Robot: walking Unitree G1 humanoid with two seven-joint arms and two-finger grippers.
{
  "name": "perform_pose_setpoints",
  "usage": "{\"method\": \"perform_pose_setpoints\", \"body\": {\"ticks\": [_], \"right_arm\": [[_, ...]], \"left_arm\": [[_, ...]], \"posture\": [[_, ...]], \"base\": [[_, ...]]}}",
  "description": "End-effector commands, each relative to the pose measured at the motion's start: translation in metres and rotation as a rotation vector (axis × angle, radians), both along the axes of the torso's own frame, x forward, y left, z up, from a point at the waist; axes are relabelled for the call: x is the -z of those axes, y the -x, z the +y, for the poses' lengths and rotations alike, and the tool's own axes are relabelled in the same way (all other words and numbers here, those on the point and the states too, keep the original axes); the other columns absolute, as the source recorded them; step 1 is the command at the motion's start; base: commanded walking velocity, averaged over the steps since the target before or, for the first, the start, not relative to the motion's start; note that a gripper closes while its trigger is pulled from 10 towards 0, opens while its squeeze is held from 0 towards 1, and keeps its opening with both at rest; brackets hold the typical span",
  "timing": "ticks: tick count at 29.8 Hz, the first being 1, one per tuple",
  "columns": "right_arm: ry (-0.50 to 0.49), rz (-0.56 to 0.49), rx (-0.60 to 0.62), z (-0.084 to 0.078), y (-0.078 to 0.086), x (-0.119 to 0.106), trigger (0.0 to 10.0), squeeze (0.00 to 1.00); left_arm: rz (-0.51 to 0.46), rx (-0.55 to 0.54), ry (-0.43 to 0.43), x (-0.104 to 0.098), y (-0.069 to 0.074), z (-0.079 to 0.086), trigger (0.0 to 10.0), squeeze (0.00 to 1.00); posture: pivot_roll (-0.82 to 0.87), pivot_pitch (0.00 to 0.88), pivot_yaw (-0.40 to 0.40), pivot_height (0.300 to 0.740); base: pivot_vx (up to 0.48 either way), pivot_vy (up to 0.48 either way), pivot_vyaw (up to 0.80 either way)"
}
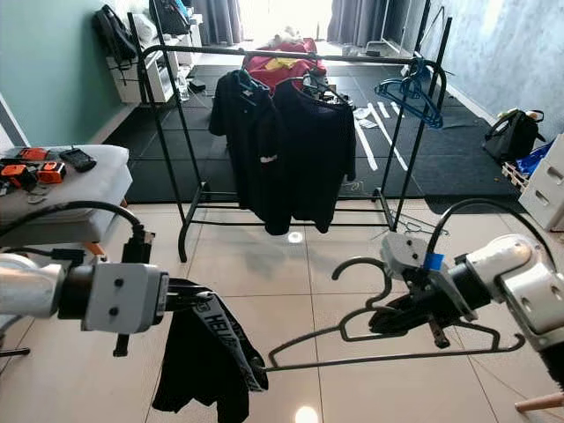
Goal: Hang hanger
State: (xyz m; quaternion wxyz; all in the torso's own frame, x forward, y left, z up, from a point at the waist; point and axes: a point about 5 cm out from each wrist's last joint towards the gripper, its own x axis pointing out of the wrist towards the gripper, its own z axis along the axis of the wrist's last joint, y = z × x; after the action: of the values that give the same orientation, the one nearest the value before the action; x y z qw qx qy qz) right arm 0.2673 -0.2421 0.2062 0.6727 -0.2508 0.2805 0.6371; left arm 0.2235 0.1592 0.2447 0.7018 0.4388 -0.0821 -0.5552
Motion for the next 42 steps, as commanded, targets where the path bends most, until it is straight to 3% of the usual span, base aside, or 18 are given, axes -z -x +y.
{"method": "perform_pose_setpoints", "body": {"ticks": [1,14,28,31,36,42], "right_arm": [[0.024,-0.018,0.0,-0.002,-0.001,-0.003,10.0,0.0],[-0.018,-0.029,-0.029,0.011,-0.003,-0.001,10.0,0.0],[-0.108,-0.131,-0.024,0.033,-0.016,-0.004,10.0,0.0],[-0.168,-0.101,-0.062,0.047,-0.012,0.0,10.0,0.0],[-0.188,-0.079,-0.085,0.052,-0.009,0.002,10.0,0.0],[-0.243,-0.013,-0.165,0.06,0.0,0.003,10.0,0.0]], "left_arm": [[0.001,0.021,0.003,-0.002,0.002,-0.003,10.0,0.0],[0.006,0.039,0.018,-0.004,0.005,-0.008,10.0,0.0],[0.015,0.066,0.067,-0.008,0.007,-0.016,10.0,0.0],[0.013,0.069,0.087,-0.009,0.006,-0.019,10.0,0.0],[0.004,0.062,0.081,-0.009,0.005,-0.019,10.0,0.0],[-0.024,0.021,0.014,-0.006,-0.001,-0.01,10.0,0.0]], "posture": [[-0.07,0.0,-0.015,0.74],[-0.06,0.0,-0.017,0.74],[-0.07,0.0,-0.01,0.74],[-0.07,0.0,-0.01,0.74],[-0.07,0.0,-0.01,0.74],[-0.07,0.0,-0.014,0.74]], "base": [[0.0,0.0,0.0],[0.0,0.0,0.0],[0.0,0.0,0.0],[0.0,0.0,0.0],[0.0,0.0,0.0],[0.0,0.0,0.0]]}}
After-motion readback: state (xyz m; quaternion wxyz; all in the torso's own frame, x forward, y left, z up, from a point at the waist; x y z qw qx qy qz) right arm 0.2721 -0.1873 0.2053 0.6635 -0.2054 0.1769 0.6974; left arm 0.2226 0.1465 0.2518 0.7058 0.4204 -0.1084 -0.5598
